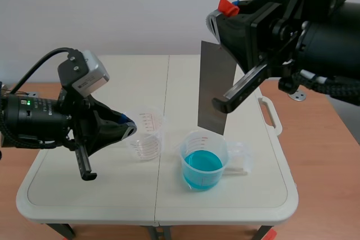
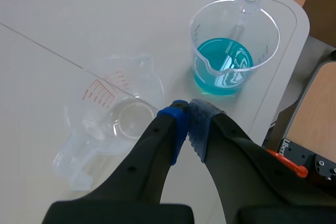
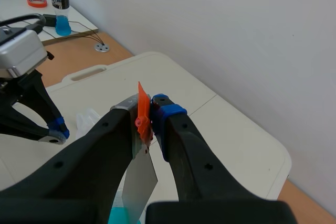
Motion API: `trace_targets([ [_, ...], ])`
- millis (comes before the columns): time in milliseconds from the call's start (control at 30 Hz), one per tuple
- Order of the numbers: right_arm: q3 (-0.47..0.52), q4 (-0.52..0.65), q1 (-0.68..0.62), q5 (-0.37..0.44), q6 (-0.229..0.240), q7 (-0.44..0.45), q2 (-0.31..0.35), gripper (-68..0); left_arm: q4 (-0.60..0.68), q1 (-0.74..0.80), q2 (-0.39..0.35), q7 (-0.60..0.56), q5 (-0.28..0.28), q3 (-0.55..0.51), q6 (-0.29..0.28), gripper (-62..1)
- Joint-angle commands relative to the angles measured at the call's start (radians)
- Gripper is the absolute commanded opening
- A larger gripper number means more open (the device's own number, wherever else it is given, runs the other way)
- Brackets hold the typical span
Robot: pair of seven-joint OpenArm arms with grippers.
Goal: Hold the metal plate by the orange handle, dip it into the blue solution, take it out and point at it, then put the plate back in the beaker on the left.
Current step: 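Point at the plate with the left hand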
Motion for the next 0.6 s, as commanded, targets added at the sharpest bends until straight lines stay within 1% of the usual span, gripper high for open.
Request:
trace_targets([
  [0,-0.003,0.018,0.009,0.011,0.005,0.014,0.0,-66.0,0.002,-0.03,0.013,-0.012,0.003,0.008,0.002,-59.1],
  [267,-0.003,0.018,0.009,0.011,0.005,0.015,0.0,-66.0,-0.075,-0.139,0.073,0.006,0.018,0.1,-0.004,-59.1],
  [300,-0.003,0.018,0.009,0.011,0.005,0.015,0.0,-66.0,-0.08,-0.148,0.079,0.007,0.018,0.109,-0.011,-59.1],
  [433,-0.003,0.018,0.009,0.011,0.005,0.015,0.0,-66.0,-0.089,-0.176,0.098,0.014,0.017,0.124,-0.072,-59.1],
  [533,-0.003,0.018,0.009,0.011,0.005,0.015,0.0,-66.0,-0.089,-0.189,0.109,0.026,0.016,0.124,-0.1,-59.1],
  [567,-0.003,0.018,0.009,0.011,0.005,0.015,0.0,-66.0,-0.089,-0.193,0.113,0.027,0.016,0.124,-0.1,-59.1],
])
